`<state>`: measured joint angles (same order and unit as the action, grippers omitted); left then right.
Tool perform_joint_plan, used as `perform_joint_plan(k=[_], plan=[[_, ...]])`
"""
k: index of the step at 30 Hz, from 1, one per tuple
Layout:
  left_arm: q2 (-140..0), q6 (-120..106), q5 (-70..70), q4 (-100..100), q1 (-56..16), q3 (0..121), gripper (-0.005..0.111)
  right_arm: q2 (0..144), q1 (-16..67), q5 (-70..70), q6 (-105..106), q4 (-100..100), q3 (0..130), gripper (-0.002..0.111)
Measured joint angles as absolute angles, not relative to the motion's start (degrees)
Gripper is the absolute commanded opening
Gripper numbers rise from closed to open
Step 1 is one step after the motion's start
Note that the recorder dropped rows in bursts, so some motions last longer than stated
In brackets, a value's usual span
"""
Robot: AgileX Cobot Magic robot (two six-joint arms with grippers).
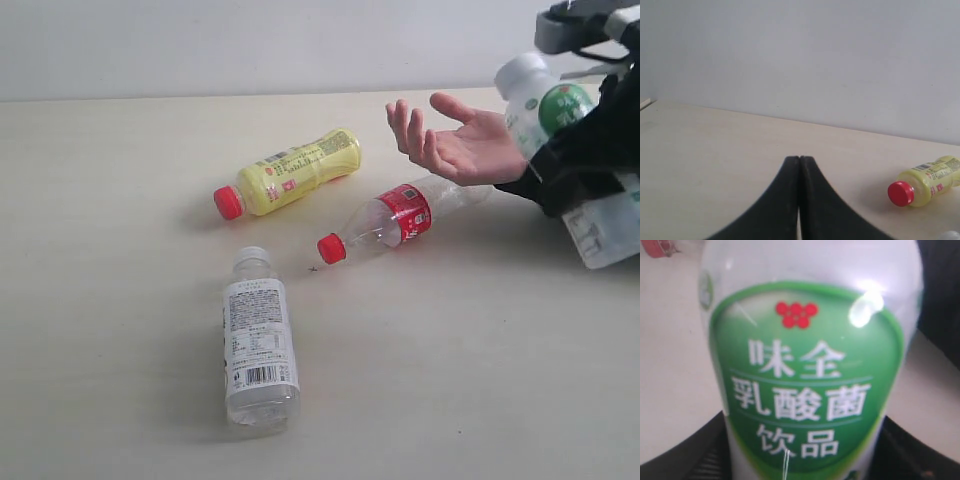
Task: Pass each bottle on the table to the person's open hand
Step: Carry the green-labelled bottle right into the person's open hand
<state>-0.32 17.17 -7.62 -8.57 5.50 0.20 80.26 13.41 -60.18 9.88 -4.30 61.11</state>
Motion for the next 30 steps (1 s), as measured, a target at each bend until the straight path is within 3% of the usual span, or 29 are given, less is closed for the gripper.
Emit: perform_joint_plan(k=[15, 30], plan=[[-0.32, 17.17, -7.62, -8.57, 5.5, 0.2, 0.0, 95.54, 11.18, -69.85, 9.88, -9.99, 81.69, 0.0], [-0.32, 17.17, -7.62, -8.57, 5.5, 0.2, 0.0, 106.47, 11.18, -70.07, 8.67, -13.34, 87.88, 0.0]])
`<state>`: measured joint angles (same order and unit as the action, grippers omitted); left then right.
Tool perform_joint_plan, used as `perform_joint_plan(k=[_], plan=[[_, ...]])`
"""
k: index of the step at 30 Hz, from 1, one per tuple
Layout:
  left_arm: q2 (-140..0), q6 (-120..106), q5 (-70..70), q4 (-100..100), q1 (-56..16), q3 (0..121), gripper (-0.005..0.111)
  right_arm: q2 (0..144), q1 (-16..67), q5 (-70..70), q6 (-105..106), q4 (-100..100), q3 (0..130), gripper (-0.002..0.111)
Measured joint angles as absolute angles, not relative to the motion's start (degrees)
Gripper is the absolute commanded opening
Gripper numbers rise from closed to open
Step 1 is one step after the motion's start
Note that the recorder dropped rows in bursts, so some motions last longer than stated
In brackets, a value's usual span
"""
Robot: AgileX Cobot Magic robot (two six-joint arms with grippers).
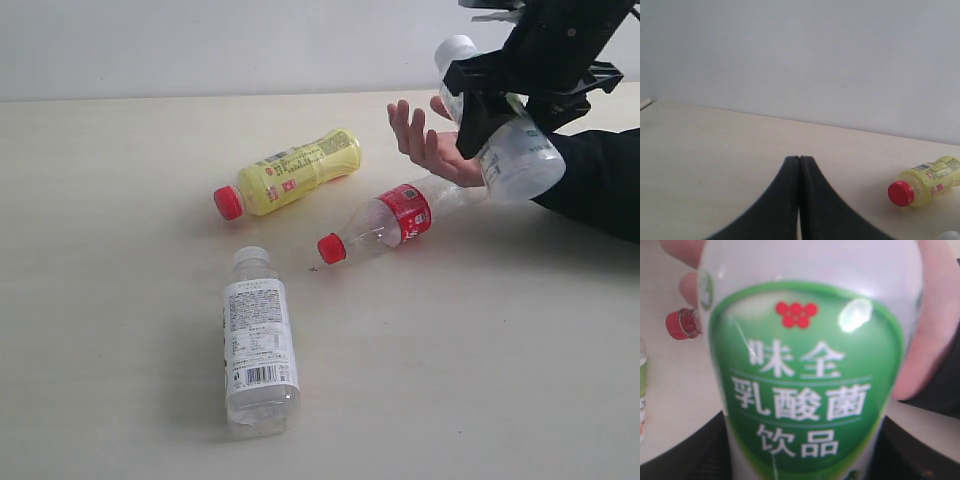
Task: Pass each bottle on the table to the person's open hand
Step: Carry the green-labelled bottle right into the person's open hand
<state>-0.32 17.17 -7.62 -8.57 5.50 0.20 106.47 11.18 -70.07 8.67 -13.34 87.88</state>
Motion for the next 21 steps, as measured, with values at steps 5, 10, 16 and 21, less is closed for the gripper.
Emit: perform_joint_plan(k=[5, 10, 16, 21], plan=[[-0.32, 17.17, -7.62, -8.57, 5.5, 0.2, 0.0, 107.73, 11.18, -70.21, 7.87, -13.34, 88.94, 0.0], [-0.32, 17.17, -7.62, -8.57, 5.5, 0.2, 0.0, 109.45, 11.18, -70.21, 6.21, -13.34, 91.31, 0.0], [-0.32, 17.17, -7.62, -8.57, 5.5, 0.2, 0.0, 111.11, 11.18, -70.21, 5.1, -13.34, 91.7, 0.0], [-0.32, 17.17, -7.62, -8.57, 5.5, 0.2, 0.0, 112.01, 11.18, -70.21, 4.72, -13.34, 91.7, 0.0]])
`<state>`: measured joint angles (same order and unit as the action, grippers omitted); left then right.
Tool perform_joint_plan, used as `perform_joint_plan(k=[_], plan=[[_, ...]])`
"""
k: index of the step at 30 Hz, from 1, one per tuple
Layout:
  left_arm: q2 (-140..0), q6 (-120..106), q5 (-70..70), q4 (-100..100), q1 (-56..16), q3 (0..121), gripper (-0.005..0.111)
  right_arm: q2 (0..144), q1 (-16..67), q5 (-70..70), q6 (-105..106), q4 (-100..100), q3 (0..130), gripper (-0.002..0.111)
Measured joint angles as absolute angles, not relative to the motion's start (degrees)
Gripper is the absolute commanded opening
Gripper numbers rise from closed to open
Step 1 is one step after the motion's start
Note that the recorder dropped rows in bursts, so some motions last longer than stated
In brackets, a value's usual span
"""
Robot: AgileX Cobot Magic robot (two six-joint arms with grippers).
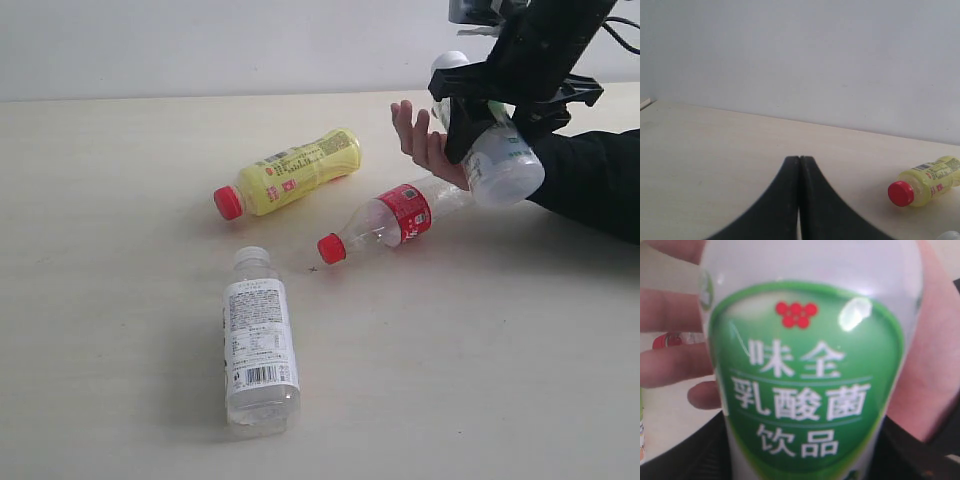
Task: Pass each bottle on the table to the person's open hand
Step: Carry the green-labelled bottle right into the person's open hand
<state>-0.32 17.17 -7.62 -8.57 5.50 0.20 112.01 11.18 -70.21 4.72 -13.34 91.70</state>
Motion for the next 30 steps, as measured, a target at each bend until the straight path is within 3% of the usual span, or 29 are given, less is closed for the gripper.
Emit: perform_joint_plan(k=[11, 15, 17, 21, 25, 30], plan=[[-0.32, 17.17, -7.62, -8.57, 5.5, 0.2, 0.0, 114.28, 11.18, -70.21, 4.18, -13.71, 91.92, 0.0], [-0.32, 17.17, -7.62, -8.57, 5.5, 0.2, 0.0, 115.54, 11.18, -70.35, 4.06, -14.38, 91.92, 0.016], [-0.32, 17.17, -7.62, -8.57, 5.5, 0.2, 0.0, 115.54, 11.18, -70.46, 4.06, -14.27, 91.96, 0.038], [-0.32, 17.17, -7.62, -8.57, 5.5, 0.2, 0.0, 115.54, 11.29, -70.45, 4.06, -14.27, 91.96, 0.064], [-0.32, 17.17, -7.62, -8.57, 5.5, 0.2, 0.0, 115.54, 11.29, -70.45, 4.06, -14.27, 91.96, 0.074], [-0.32, 17.17, -7.62, -8.57, 5.5, 0.2, 0.0, 115.54, 11.29, -70.2, 4.06, -14.41, 91.96, 0.075]])
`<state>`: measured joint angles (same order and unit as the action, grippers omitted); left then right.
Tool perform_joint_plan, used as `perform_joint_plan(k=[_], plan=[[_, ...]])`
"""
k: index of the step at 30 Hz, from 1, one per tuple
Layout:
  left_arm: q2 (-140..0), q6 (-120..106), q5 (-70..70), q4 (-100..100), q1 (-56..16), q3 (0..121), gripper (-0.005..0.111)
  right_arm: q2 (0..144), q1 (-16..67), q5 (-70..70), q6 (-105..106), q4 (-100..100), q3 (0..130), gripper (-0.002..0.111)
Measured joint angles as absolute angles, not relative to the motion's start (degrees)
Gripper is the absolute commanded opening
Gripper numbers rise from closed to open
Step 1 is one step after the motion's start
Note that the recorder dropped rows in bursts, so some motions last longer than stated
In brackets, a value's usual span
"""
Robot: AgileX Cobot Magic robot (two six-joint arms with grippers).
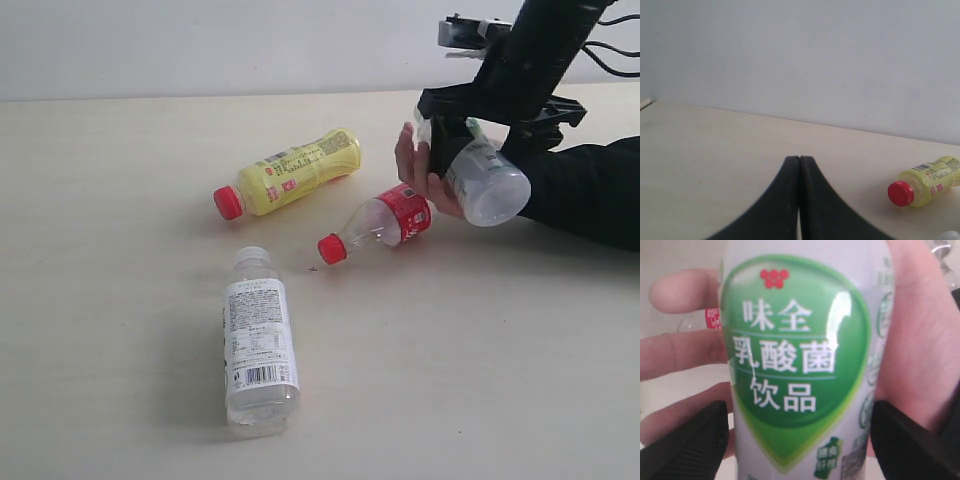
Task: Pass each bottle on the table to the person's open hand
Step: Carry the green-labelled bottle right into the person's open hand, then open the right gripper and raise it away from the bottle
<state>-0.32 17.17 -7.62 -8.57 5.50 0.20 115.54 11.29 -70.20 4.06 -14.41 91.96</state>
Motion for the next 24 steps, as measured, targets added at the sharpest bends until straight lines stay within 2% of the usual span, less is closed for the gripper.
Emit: perform_joint_plan(k=[14, 17, 20, 23, 24], plan=[[-0.32, 17.17, -7.62, -8.57, 5.5, 0.2, 0.0, 112.77, 11.29, -69.97, 4.06, -14.45, 91.96, 0.075], [-0.32, 17.17, -7.62, -8.57, 5.5, 0.2, 0.0, 111.23, 11.29, -69.74, 4.06, -14.45, 91.96, 0.072], [-0.32, 17.17, -7.62, -8.57, 5.5, 0.2, 0.0, 109.47, 11.29, -69.05, 4.35, -14.45, 91.96, 0.06], [-0.32, 17.17, -7.62, -8.57, 5.5, 0.2, 0.0, 107.28, 11.29, -68.79, 6.21, -14.33, 91.96, 0.035], [-0.32, 17.17, -7.62, -8.57, 5.5, 0.2, 0.0, 106.26, 11.29, -68.7, 7.08, -14.22, 91.96, 0.023]])
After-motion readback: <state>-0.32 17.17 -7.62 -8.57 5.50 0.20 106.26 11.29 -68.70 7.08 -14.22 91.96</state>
